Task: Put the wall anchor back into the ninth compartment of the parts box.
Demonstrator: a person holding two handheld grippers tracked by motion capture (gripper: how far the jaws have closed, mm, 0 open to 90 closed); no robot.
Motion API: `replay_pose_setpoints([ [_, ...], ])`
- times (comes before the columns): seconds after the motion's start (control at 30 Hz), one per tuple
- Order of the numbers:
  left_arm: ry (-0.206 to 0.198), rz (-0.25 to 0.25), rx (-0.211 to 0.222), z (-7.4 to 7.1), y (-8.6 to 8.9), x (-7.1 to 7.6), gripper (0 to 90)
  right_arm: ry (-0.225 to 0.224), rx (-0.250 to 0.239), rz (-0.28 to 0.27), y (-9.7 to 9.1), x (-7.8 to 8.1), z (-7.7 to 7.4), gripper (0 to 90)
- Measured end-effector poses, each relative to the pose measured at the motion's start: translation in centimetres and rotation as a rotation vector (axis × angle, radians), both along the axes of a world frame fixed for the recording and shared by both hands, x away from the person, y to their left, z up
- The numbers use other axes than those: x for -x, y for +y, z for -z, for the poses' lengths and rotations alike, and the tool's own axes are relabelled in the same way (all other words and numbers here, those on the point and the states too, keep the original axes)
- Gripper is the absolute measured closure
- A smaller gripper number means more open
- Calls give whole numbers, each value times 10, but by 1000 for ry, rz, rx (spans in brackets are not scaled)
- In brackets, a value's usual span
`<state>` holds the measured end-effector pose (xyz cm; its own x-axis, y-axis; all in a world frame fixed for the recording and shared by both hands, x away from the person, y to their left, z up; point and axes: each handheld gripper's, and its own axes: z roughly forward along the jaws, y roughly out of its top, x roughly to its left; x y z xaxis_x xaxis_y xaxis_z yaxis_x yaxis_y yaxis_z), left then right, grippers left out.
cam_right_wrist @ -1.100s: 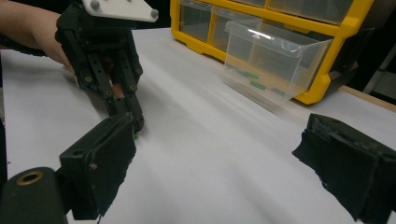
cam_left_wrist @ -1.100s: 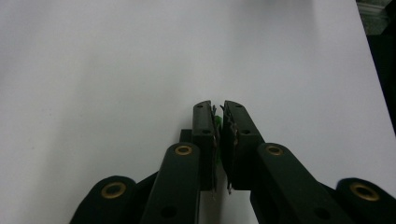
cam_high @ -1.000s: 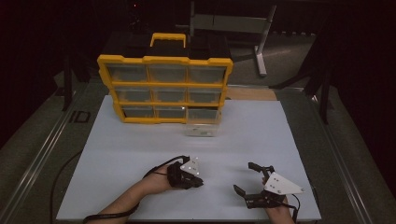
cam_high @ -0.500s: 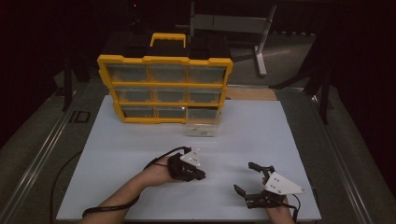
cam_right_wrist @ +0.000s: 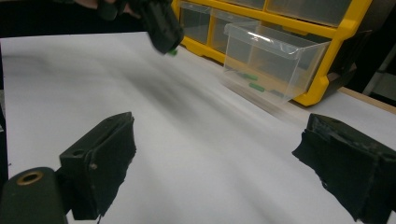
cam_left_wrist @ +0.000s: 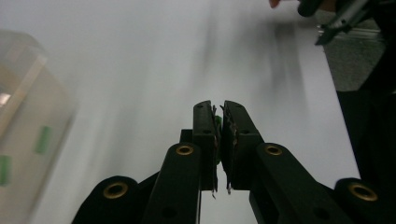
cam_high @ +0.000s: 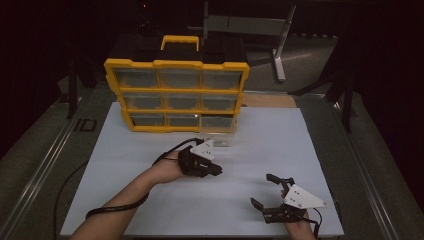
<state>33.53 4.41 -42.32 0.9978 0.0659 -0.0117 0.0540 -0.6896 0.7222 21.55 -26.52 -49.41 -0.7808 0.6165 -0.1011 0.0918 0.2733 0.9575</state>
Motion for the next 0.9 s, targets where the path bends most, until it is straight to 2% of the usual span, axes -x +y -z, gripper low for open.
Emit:
replay_pose_setpoints([
  [0.23,-20,-10,32,-25,6,-15,849,2,0,2,0,0,0,97],
  [0.27,-12,-17,45,-29,7,-17,849,1,1,2,0,0,0,97],
  [0.37,-27,-24,43,-38,8,-22,849,0,1,2,0,0,0,97],
  [0.57,-44,-37,63,-52,10,-30,849,-1,0,2,0,0,0,97],
  [0.6,-34,-39,70,-54,11,-33,849,0,0,2,0,0,0,97],
  [0.67,-44,-45,68,-59,12,-38,849,0,0,2,0,0,0,97],
  [0.9,-38,-67,93,-74,18,-57,849,-2,1,2,0,0,0,97],
])
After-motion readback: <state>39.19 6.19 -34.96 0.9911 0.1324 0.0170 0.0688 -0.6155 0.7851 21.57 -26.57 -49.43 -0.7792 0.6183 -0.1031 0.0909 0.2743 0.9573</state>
